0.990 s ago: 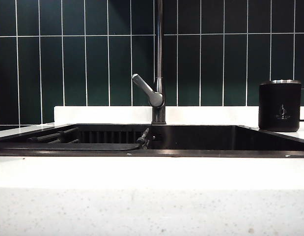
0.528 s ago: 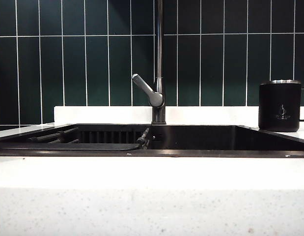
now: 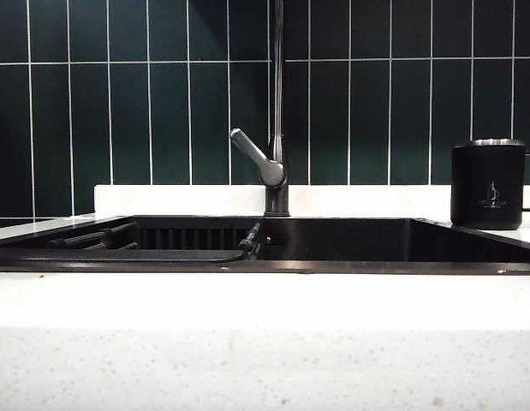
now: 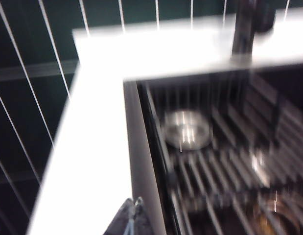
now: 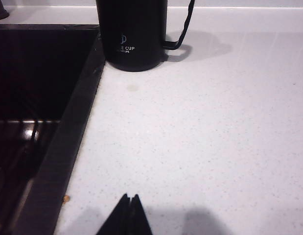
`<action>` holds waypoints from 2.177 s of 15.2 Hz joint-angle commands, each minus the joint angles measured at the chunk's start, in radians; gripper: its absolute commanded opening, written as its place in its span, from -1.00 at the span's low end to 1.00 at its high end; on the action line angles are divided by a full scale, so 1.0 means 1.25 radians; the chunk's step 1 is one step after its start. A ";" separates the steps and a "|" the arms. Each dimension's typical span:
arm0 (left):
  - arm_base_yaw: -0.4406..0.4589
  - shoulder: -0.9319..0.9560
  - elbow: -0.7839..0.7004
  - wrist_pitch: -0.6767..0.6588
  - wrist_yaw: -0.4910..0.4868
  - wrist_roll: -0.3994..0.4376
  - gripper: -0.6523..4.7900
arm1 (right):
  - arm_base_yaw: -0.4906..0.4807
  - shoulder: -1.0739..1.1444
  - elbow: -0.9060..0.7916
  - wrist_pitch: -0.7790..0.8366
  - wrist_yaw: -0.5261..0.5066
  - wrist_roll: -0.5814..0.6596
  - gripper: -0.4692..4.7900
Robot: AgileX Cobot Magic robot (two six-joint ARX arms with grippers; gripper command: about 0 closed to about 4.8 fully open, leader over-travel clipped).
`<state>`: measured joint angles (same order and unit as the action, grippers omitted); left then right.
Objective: Pick up the mug next to the sink, go to the faucet to get some water, pour the water into the sink, and finally put the mug back to its place.
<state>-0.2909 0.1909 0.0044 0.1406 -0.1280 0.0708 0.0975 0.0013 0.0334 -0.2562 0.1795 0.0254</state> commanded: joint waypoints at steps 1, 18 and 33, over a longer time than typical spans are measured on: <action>0.000 -0.096 0.002 -0.069 0.005 0.000 -0.78 | 0.000 -0.001 0.002 -0.001 0.002 -0.002 -0.84; 0.119 -0.147 0.002 -0.094 0.223 -0.003 -0.78 | 0.000 -0.002 0.002 -0.001 0.002 -0.002 -0.84; 0.118 -0.147 0.002 -0.094 0.224 -0.003 -0.78 | 0.000 -0.002 0.002 -0.001 0.002 -0.002 -0.84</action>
<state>-0.1432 0.0067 0.0048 0.0132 0.1474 0.0700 0.0975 0.0013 0.0334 -0.2562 0.1795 0.0254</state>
